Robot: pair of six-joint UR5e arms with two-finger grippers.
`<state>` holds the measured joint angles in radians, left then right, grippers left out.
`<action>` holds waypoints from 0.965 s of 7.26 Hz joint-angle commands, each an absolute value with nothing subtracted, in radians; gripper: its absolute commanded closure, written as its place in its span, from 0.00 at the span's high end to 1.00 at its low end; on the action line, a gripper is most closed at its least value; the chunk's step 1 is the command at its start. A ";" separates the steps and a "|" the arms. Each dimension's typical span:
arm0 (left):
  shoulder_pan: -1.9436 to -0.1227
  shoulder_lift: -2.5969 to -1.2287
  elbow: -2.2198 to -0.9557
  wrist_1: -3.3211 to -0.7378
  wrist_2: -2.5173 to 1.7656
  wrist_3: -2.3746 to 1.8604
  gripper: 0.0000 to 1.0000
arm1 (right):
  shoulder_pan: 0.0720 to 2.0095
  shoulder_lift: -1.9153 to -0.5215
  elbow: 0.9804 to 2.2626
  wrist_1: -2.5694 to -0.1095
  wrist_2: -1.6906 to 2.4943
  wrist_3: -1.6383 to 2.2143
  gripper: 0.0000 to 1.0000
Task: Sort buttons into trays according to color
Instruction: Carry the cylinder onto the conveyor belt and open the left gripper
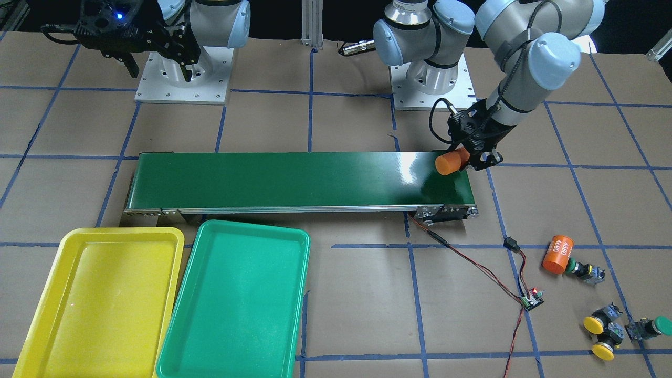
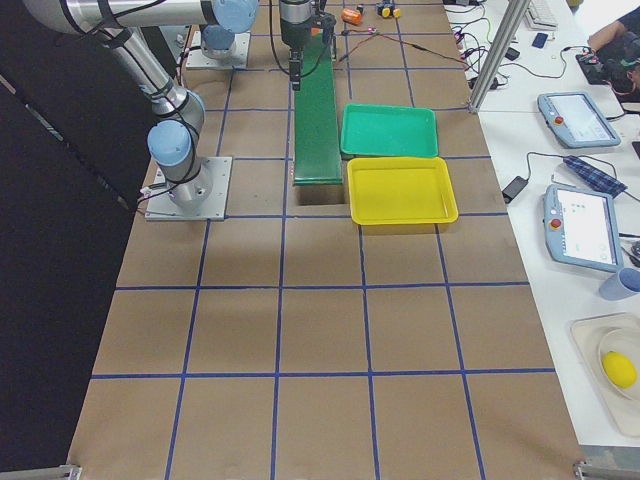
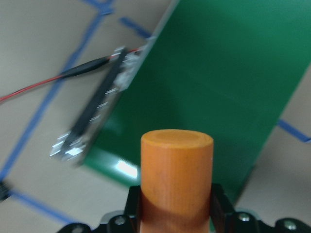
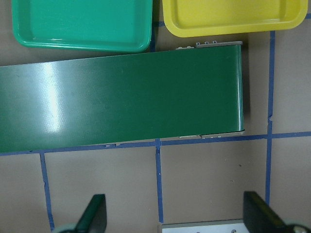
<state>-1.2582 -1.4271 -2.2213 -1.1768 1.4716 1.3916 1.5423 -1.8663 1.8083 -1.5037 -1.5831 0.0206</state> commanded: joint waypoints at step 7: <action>-1.091 -1.602 -1.983 -1.183 1.530 1.358 1.00 | 1.543 -1.865 1.810 -1.500 -1.585 0.021 1.00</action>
